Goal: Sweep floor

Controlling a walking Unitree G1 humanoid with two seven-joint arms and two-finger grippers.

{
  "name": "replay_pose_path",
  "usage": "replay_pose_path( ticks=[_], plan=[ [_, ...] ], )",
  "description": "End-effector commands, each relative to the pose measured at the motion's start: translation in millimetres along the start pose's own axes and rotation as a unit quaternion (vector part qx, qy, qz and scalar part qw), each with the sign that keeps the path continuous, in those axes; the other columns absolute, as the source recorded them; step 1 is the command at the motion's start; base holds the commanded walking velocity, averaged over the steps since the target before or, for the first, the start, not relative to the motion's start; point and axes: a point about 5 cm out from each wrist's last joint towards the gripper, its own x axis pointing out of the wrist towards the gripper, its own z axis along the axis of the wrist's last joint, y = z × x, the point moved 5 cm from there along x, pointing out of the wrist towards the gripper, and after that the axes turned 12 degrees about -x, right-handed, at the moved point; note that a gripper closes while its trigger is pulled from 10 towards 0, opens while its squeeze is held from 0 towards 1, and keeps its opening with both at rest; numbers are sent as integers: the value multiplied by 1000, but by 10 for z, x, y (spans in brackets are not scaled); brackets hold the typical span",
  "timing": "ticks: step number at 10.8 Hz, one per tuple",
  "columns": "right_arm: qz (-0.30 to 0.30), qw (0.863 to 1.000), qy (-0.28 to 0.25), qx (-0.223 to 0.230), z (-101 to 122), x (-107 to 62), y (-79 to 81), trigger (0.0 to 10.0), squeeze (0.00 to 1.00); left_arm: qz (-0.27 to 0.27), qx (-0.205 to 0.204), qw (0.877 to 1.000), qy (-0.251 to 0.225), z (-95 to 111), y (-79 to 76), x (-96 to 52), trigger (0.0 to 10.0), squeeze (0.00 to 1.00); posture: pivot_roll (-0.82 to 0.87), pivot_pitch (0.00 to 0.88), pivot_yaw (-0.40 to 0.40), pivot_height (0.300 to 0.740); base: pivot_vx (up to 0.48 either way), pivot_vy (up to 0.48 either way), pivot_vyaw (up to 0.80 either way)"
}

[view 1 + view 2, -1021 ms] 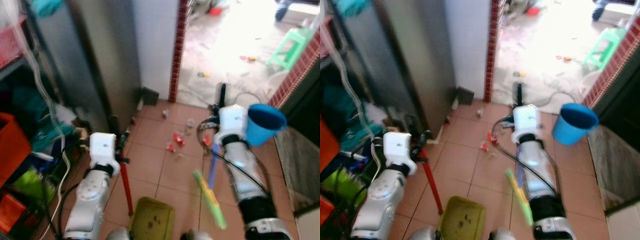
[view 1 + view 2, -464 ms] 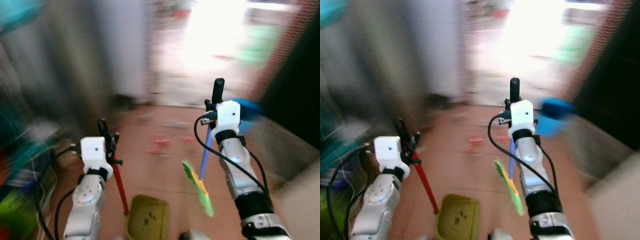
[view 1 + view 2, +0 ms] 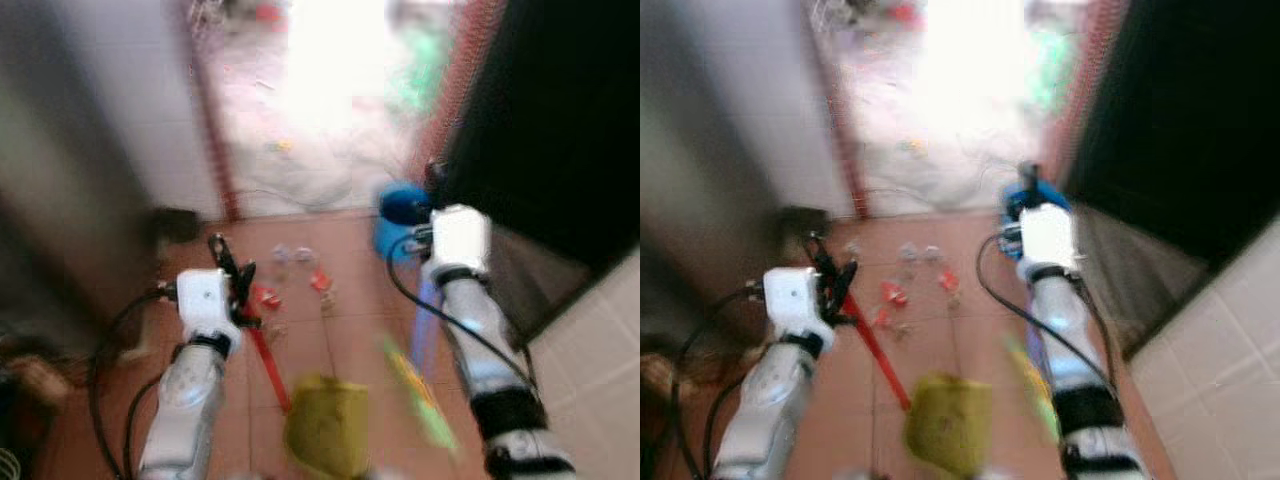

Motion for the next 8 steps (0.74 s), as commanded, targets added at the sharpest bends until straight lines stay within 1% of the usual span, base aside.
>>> replay_pose_path(
  ticks=[1,3,5,6,8],
  plan=[
    [-17,1000,-21,-14,94,28,-152,10000,0,-19,-11,1000,-22,118,-139,44,10000,0,-52,0,24,740,416,0,-488],
    [-16,1000,-23,-13,103,30,-160,10000,0,-13,-20,1000,-18,97,-126,41,10000,0,-63,0,28,740,362,313,0],
    [-17,999,-25,-12,108,31,-166,10000,0,-19,-17,1000,-17,99,-145,64,10000,0,-71,0,37,740,332,347,0],
    [-19,999,-23,-12,99,20,-175,10000,0,-20,-16,999,-18,120,-150,99,10000,0,-76,0,44,740,315,364,0],
    [-21,999,-21,-16,82,1,-178,10000,0,-23,-16,999,-21,139,-171,104,10000,0,-77,0,45,740,264,401,0]
  ],
)
